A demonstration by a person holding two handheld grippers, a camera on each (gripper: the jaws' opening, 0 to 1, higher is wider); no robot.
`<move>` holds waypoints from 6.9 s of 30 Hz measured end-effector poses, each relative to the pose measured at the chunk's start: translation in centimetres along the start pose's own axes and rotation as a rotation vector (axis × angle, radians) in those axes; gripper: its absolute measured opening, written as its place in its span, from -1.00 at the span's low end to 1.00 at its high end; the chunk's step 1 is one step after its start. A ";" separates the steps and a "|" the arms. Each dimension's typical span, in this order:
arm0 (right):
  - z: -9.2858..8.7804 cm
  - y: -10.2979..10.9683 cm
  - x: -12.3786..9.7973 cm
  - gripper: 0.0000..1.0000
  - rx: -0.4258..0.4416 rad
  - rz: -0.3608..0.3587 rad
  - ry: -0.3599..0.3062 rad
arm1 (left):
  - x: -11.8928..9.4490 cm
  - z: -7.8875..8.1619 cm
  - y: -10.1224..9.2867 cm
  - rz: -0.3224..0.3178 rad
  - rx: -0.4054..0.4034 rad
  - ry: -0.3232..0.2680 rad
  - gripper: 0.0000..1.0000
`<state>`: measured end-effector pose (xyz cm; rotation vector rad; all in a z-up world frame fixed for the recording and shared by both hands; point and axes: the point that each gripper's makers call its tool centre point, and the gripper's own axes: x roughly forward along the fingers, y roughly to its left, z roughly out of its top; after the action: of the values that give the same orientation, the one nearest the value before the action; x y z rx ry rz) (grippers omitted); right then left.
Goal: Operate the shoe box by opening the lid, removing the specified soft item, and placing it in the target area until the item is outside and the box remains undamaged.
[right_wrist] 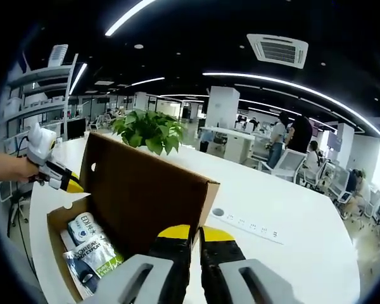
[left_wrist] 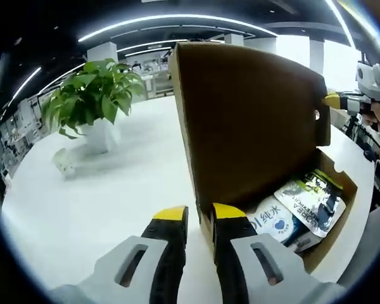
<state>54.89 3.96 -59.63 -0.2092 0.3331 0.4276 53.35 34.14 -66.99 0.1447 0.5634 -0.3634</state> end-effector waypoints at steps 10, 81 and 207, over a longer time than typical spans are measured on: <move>-0.1 -0.1 0.2 -1.00 0.000 0.001 0.003 | 0.5 0.3 0.3 0.010 0.006 -0.009 -0.89; -6.7 1.6 0.1 -1.00 0.059 0.017 0.107 | 1.6 1.2 0.6 -0.002 0.013 -0.050 -0.97; -6.8 4.7 -2.5 -0.38 -0.205 0.198 0.089 | -2.3 -0.4 -6.2 -0.126 -0.007 0.045 -0.54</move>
<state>48.85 5.44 -65.61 -0.3983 0.3988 0.6501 49.02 29.15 -66.33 0.1114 0.6196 -0.4814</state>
